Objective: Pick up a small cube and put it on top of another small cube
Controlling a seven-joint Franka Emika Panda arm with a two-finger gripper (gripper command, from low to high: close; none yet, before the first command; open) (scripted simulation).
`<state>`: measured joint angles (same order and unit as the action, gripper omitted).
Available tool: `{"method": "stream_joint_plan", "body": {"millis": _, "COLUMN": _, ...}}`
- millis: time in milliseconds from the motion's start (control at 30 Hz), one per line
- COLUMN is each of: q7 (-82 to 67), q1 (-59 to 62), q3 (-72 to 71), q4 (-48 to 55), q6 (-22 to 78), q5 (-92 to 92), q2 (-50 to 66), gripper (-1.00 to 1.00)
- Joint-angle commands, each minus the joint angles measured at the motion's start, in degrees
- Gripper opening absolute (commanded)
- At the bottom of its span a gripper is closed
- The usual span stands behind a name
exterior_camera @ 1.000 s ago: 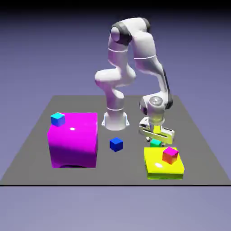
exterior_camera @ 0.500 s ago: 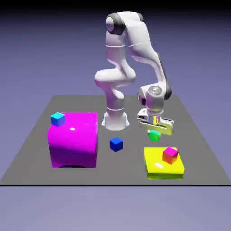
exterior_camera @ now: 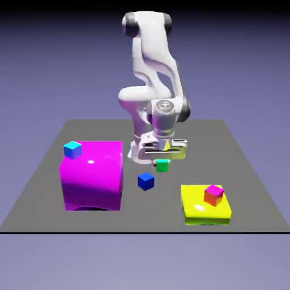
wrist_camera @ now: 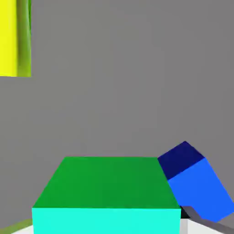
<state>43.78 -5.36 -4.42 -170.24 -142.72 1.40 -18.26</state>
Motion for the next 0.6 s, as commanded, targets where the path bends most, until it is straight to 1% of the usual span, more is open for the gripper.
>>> {"method": "stream_joint_plan", "body": {"millis": 0, "q7": -2.4, "q1": 0.6, "q3": 0.9, "q4": -0.4, "q6": 0.7, "q5": -1.3, "q2": -1.0, "gripper": -1.0}}
{"method": "stream_joint_plan", "body": {"millis": 100, "q7": -9.9, "q1": 2.4, "q3": 3.7, "q4": -1.7, "q6": 2.9, "q5": -5.0, "q2": -3.8, "gripper": -1.0}}
{"method": "stream_joint_plan", "body": {"millis": 167, "q7": -11.2, "q1": 2.7, "q3": 4.1, "q4": -1.9, "q6": 3.3, "q5": -5.6, "q2": -4.3, "gripper": -1.0}}
{"method": "stream_joint_plan", "body": {"millis": 433, "q7": -8.4, "q1": 3.6, "q3": 5.1, "q4": -3.3, "q6": -14.6, "q5": -9.9, "q2": 12.3, "gripper": -1.0}}
{"method": "stream_joint_plan", "body": {"millis": 467, "q7": -8.3, "q1": 3.6, "q3": 5.1, "q4": -3.4, "q6": -14.8, "q5": -9.9, "q2": 12.4, "gripper": -1.0}}
{"method": "stream_joint_plan", "body": {"millis": 500, "q7": -8.3, "q1": 3.6, "q3": 5.1, "q4": -3.4, "q6": -14.8, "q5": -9.9, "q2": 12.4, "gripper": 1.0}}
{"method": "stream_joint_plan", "body": {"millis": 533, "q7": -8.3, "q1": 3.6, "q3": 5.1, "q4": -3.4, "q6": -14.8, "q5": -9.9, "q2": 12.4, "gripper": 1.0}}
{"method": "stream_joint_plan", "body": {"millis": 567, "q7": -8.7, "q1": 3.5, "q3": 5.0, "q4": -3.2, "q6": -12.6, "q5": -9.4, "q2": 10.3, "gripper": 1.0}}
